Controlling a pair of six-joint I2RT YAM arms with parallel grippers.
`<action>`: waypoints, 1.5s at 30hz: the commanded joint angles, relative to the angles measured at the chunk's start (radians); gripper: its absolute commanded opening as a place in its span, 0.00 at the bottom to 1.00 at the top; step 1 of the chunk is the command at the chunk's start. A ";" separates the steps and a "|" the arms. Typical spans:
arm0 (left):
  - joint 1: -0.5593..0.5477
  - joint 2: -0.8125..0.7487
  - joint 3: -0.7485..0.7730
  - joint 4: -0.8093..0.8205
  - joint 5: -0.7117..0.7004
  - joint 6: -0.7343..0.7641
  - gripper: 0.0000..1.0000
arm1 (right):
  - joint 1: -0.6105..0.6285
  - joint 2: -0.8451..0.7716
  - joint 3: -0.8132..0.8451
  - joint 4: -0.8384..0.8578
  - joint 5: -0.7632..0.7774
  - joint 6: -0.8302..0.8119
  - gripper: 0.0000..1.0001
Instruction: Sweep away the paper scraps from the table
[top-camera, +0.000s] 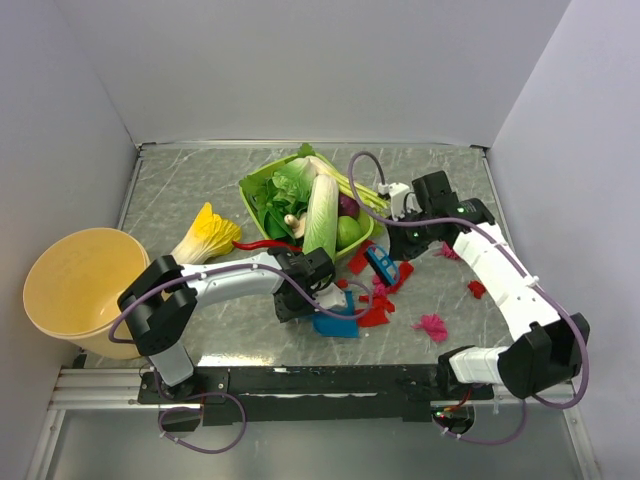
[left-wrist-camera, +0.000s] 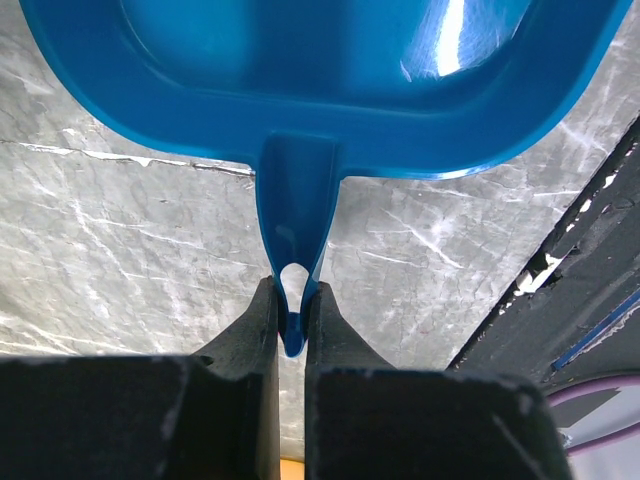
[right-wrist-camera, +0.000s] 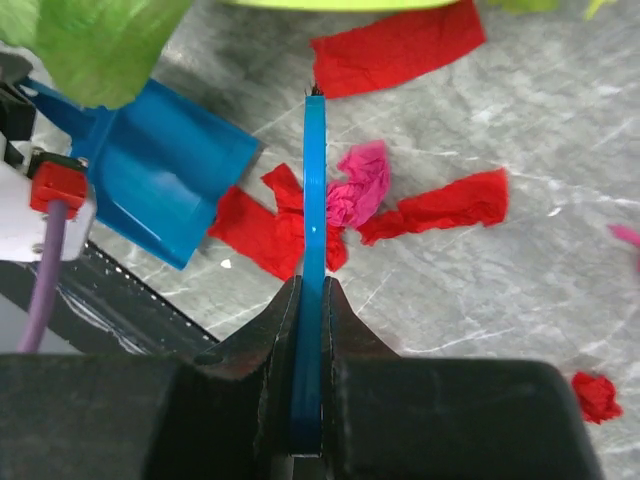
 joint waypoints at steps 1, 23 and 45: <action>-0.005 0.006 0.043 -0.010 -0.004 -0.001 0.01 | -0.008 -0.079 0.028 -0.001 0.131 0.029 0.00; -0.025 0.049 0.112 -0.146 -0.119 0.051 0.01 | -0.042 0.085 -0.169 0.237 0.475 0.045 0.00; -0.080 0.233 0.316 -0.068 -0.119 -0.032 0.01 | -0.040 0.050 -0.219 0.133 -0.108 0.336 0.00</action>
